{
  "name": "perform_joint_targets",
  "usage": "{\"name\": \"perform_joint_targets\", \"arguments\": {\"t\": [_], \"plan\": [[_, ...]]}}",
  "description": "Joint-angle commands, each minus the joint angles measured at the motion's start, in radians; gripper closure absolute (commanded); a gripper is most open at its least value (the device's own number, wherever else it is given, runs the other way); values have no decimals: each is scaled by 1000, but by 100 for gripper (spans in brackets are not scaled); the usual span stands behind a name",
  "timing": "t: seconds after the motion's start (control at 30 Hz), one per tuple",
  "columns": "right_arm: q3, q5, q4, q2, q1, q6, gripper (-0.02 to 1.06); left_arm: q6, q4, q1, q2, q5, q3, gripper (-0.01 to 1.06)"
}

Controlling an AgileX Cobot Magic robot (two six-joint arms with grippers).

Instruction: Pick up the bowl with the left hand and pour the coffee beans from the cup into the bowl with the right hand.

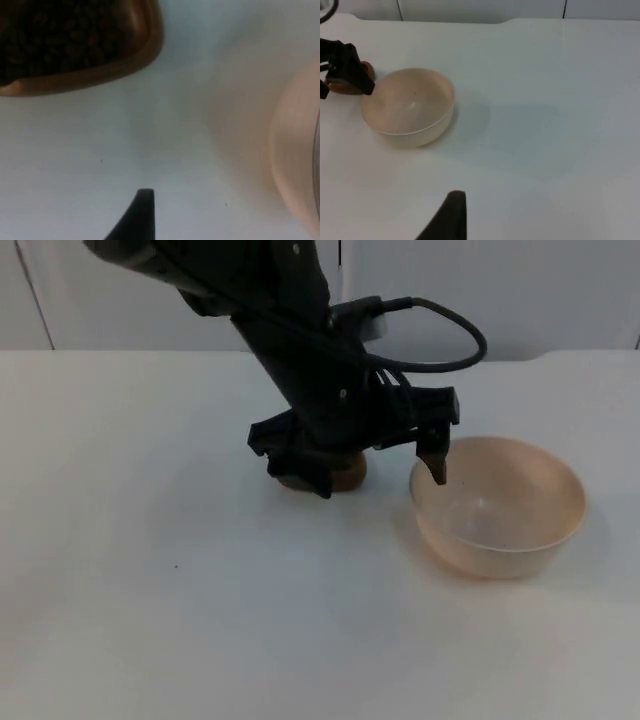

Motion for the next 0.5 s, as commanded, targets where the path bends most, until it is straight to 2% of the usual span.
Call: {"name": "perform_joint_targets", "arguments": {"t": [0.0,0.47], "plan": [[6,1,0,-3,-7,-4,-1,-19,25,-10,8,4,-16,7],[6,1,0,-3,-7,-4,-1,-19,29,-27,50,-12,-18,7]]}}
